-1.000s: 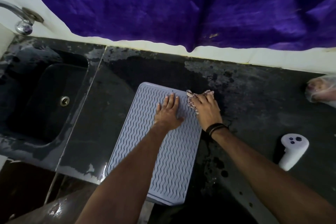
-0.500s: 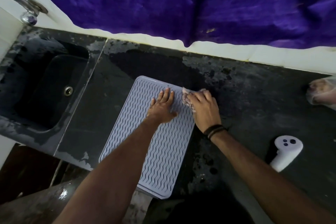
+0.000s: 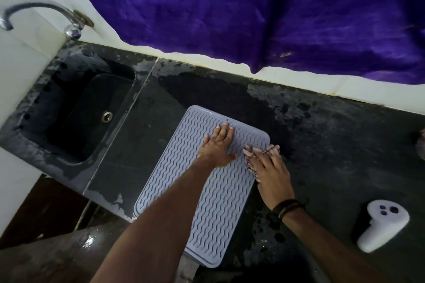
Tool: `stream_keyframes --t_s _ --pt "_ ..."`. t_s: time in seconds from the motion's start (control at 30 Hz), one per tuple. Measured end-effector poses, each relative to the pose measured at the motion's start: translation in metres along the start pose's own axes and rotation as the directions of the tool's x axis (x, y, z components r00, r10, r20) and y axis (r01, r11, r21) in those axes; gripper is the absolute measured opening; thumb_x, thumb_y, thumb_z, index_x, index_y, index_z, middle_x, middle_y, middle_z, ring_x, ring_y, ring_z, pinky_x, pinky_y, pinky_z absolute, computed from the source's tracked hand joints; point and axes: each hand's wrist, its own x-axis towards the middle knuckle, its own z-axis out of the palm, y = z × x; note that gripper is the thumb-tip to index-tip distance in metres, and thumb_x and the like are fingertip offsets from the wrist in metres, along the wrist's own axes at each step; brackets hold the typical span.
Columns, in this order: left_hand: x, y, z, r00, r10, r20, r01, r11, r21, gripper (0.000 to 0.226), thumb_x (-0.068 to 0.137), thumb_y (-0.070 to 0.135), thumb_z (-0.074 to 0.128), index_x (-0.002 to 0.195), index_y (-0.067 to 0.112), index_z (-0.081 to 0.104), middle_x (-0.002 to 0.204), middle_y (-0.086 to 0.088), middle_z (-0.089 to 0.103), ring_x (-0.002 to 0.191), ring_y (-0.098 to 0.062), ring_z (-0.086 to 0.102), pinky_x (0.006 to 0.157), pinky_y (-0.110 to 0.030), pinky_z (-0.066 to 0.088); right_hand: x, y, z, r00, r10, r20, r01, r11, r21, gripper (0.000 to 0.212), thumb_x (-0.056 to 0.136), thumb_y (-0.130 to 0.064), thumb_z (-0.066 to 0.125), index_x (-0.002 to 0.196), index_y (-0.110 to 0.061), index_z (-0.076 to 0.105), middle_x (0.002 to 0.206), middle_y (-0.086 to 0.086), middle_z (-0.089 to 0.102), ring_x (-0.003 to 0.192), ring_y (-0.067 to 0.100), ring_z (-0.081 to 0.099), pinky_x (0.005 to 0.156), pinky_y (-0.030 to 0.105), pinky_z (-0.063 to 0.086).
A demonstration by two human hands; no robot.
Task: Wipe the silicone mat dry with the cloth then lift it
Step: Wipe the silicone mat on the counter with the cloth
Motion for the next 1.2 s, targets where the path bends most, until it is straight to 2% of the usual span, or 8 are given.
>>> stream_keyframes --t_s 0.2,0.37,0.43,0.53,0.67,0.83,1.03,1.2 --pt "0.0 0.001 0.0 1.0 0.001 -0.009 -0.001 1.0 -0.005 0.099 0.096 0.05 0.055 0.158 0.027 -0.019 0.165 0.005 -0.028 0.153 -0.019 -0.023 0.122 -0.048 -0.007 0.043 0.0 -0.024 0.994 0.086 -0.067 -0.086 0.996 0.009 0.068 0.071 -0.002 0.069 0.134 -0.022 0.052 0.128 0.0 0.055 0.125 0.031 0.043 0.097 0.044 0.045" --pt "-0.002 0.003 -0.002 1.0 0.002 -0.002 -0.002 1.0 -0.003 0.099 0.097 0.05 0.055 0.159 0.026 -0.018 0.165 0.003 -0.029 0.153 -0.02 -0.023 0.122 -0.048 -0.008 0.062 -0.002 -0.017 0.999 0.043 -0.015 -0.043 0.999 -0.012 0.065 0.085 0.0 0.055 0.145 -0.021 0.044 0.142 0.003 0.05 0.134 0.033 0.036 0.115 0.048 0.03" --pt "-0.003 0.002 -0.003 1.0 0.012 0.004 -0.012 1.0 -0.005 0.099 0.097 0.05 0.055 0.159 0.026 -0.018 0.165 0.003 -0.029 0.153 -0.02 -0.023 0.122 -0.048 -0.008 0.048 -0.003 -0.009 1.0 0.028 -0.013 -0.028 0.999 -0.026 0.071 0.082 0.0 0.061 0.147 -0.019 0.041 0.144 0.005 0.048 0.138 0.036 0.032 0.119 0.051 0.023" --pt "-0.003 0.001 -0.002 1.0 0.017 0.007 -0.017 1.0 -0.018 0.099 0.097 0.051 0.055 0.159 0.026 -0.018 0.165 0.003 -0.029 0.153 -0.02 -0.022 0.123 -0.05 -0.007 0.018 -0.009 0.0 0.999 0.026 -0.033 -0.027 0.999 -0.03 0.08 0.069 -0.001 0.071 0.144 -0.018 0.047 0.141 0.004 0.05 0.137 0.033 0.033 0.116 0.053 0.03" --pt "-0.003 0.0 0.0 1.0 0.025 -0.003 -0.026 0.999 -0.021 0.102 0.095 0.056 0.054 0.159 0.026 -0.019 0.165 0.002 -0.029 0.153 -0.021 -0.023 0.122 -0.05 -0.009 -0.009 -0.012 0.004 0.998 -0.026 0.049 0.026 1.0 -0.009 0.082 0.073 -0.006 0.064 0.149 -0.025 0.04 0.141 -0.005 0.048 0.135 0.029 0.034 0.118 0.051 0.028" --pt "-0.003 0.001 -0.001 1.0 0.025 -0.005 -0.025 0.999 -0.022 0.101 0.096 0.053 0.055 0.159 0.026 -0.02 0.165 0.002 -0.029 0.152 -0.021 -0.023 0.122 -0.051 -0.009 0.027 -0.01 -0.013 0.995 0.086 -0.046 -0.085 0.996 0.018 0.068 0.067 -0.005 0.073 0.13 -0.022 0.056 0.125 0.0 0.058 0.116 0.029 0.047 0.095 0.042 0.048" --pt "-0.001 0.001 0.0 1.0 0.014 0.005 -0.014 1.0 -0.026 0.1 0.097 0.051 0.055 0.158 0.027 -0.02 0.164 0.003 -0.03 0.152 -0.02 -0.024 0.123 -0.051 -0.008 0.044 -0.002 -0.011 0.998 0.059 -0.007 -0.059 0.998 -0.031 0.068 0.083 -0.003 0.061 0.146 -0.022 0.043 0.14 0.003 0.05 0.133 0.034 0.037 0.116 0.046 0.03" --pt "0.001 -0.001 0.003 1.0 0.006 -0.004 -0.007 1.0 -0.022 0.099 0.097 0.053 0.053 0.157 0.028 -0.021 0.164 0.004 -0.03 0.152 -0.02 -0.025 0.123 -0.051 -0.009 0.009 -0.011 -0.001 0.999 0.036 0.004 -0.036 0.999 -0.022 0.076 0.077 -0.001 0.058 0.148 -0.022 0.042 0.146 0.0 0.046 0.14 0.031 0.031 0.122 0.047 0.018"
